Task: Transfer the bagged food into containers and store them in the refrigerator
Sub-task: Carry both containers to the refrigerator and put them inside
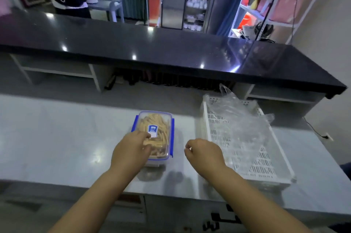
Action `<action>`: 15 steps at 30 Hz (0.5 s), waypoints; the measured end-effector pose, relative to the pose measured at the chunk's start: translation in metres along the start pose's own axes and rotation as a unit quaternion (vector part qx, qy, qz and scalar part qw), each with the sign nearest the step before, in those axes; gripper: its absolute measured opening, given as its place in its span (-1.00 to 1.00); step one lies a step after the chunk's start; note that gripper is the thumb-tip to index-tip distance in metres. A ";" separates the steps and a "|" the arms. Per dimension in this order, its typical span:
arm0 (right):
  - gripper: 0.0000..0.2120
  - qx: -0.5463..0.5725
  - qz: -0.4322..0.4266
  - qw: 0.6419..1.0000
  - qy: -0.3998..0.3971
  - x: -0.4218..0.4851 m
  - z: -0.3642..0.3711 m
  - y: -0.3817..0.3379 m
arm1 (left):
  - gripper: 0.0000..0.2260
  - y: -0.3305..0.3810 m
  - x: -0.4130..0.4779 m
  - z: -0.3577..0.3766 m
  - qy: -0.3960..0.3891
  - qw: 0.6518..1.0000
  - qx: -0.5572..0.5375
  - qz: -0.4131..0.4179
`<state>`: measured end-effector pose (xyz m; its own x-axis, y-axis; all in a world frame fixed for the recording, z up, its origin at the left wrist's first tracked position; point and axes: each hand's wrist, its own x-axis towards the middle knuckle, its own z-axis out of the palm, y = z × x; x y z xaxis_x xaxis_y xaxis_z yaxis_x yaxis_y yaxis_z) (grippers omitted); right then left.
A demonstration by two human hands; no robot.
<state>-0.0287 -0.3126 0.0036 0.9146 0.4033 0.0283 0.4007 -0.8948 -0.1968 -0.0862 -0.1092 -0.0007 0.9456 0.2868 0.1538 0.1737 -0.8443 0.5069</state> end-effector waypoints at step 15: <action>-0.59 0.140 -0.051 0.984 -0.100 0.088 0.053 0.006 | -0.86 -0.033 0.046 0.032 -0.017 0.977 -0.030 -0.211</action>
<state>0.0513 -0.2717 -0.0474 0.8304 0.5428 -0.1255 0.4334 -0.7709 -0.4668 -0.0402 -0.0823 -0.0375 0.8022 0.5873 -0.1070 0.5338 -0.6256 0.5689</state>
